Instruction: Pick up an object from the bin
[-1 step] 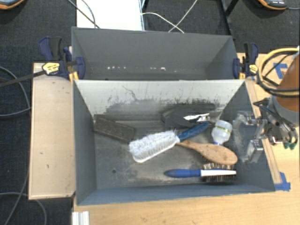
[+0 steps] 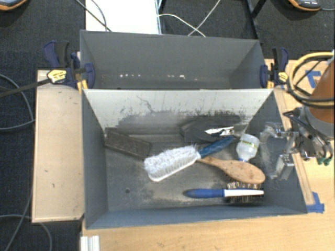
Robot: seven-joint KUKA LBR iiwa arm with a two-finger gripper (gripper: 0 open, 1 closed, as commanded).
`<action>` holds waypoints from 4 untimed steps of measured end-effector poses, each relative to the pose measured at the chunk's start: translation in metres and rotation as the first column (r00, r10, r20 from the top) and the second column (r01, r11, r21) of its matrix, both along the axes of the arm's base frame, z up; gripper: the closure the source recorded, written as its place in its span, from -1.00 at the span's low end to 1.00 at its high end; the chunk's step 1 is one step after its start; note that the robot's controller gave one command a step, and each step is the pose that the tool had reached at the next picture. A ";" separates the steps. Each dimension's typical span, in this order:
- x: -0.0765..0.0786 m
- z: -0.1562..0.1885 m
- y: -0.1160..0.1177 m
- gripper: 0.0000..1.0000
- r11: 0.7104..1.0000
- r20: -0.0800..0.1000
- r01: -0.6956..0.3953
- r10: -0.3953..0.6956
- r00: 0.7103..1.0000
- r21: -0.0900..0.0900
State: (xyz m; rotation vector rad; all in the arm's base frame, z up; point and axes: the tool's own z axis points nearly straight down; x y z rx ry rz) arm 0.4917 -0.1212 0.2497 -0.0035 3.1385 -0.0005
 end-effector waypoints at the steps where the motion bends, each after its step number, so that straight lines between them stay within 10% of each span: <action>1: -0.003 -0.138 0.019 -1.00 1.000 0.005 -0.014 0.014 1.000 -0.001; 2: -0.011 -0.087 0.029 -1.00 0.999 0.012 0.041 -0.041 0.999 -0.002; 4: -0.014 -0.179 0.055 -1.00 1.000 0.022 0.011 -0.011 1.000 -0.003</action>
Offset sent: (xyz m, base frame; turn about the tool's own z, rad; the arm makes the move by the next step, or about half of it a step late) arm -0.0122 0.0290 -0.0897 0.0419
